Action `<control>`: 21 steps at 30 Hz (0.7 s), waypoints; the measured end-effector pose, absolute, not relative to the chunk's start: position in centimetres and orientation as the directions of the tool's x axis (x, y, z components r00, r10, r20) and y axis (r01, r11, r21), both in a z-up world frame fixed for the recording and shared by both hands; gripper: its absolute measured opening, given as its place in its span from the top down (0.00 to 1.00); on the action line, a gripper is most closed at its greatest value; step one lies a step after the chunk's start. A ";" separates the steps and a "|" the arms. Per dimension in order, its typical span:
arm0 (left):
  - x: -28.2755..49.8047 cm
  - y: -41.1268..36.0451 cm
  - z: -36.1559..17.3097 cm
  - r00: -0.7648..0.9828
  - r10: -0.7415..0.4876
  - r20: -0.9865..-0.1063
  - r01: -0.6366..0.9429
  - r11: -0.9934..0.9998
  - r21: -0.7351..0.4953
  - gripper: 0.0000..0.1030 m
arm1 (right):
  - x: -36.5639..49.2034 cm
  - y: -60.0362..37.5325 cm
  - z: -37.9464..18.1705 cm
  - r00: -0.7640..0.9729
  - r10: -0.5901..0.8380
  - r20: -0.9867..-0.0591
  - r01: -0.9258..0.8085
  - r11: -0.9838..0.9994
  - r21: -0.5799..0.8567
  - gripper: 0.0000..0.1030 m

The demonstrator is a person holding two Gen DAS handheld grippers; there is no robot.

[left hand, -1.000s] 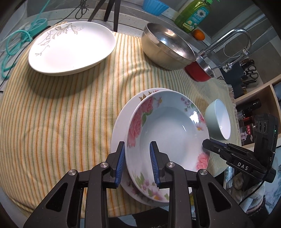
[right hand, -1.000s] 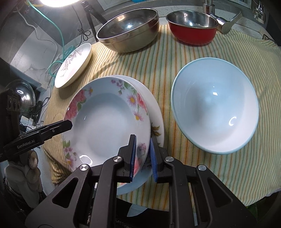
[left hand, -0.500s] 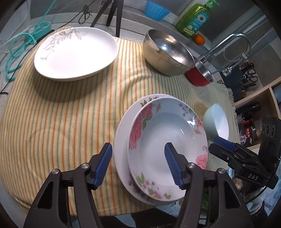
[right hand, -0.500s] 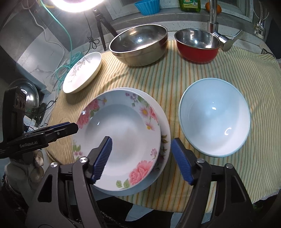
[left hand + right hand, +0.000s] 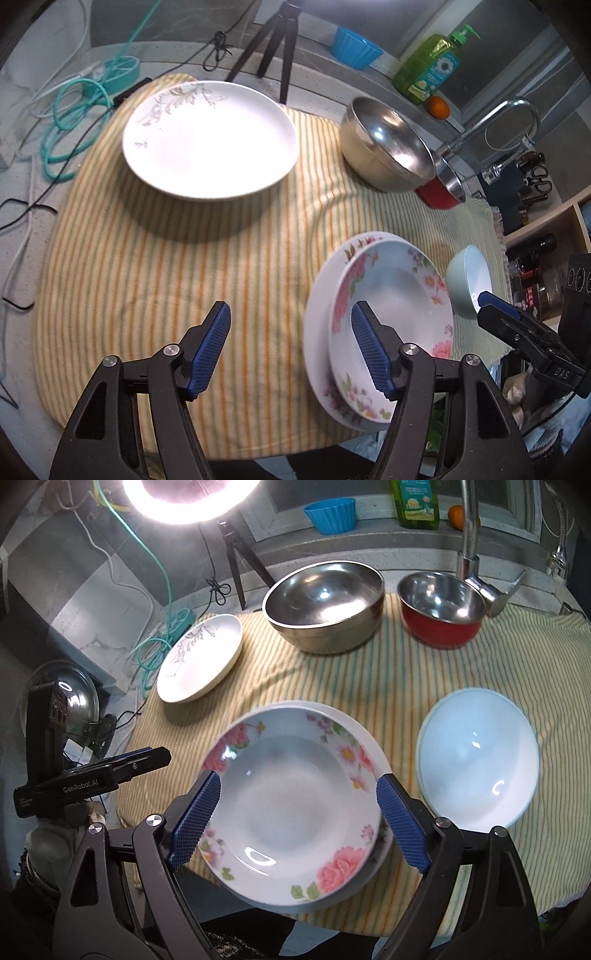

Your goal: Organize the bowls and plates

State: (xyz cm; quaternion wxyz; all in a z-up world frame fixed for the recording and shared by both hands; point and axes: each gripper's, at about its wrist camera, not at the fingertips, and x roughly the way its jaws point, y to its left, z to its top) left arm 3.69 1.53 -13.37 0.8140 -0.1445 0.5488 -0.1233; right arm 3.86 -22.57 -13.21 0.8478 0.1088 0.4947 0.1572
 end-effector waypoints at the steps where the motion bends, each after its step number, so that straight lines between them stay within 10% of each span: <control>1: 3.9 2.0 -13.2 0.372 -0.359 -0.856 0.041 0.928 -0.371 0.34 | 4.2 -22.2 -13.0 0.463 0.379 -0.801 -0.165 0.925 0.343 0.14; 21: 9.9 11.3 -11.6 0.478 -0.328 -0.815 0.047 0.936 -0.350 0.34 | 11.3 -12.5 -11.0 0.486 0.411 -0.771 -0.241 0.911 0.333 0.14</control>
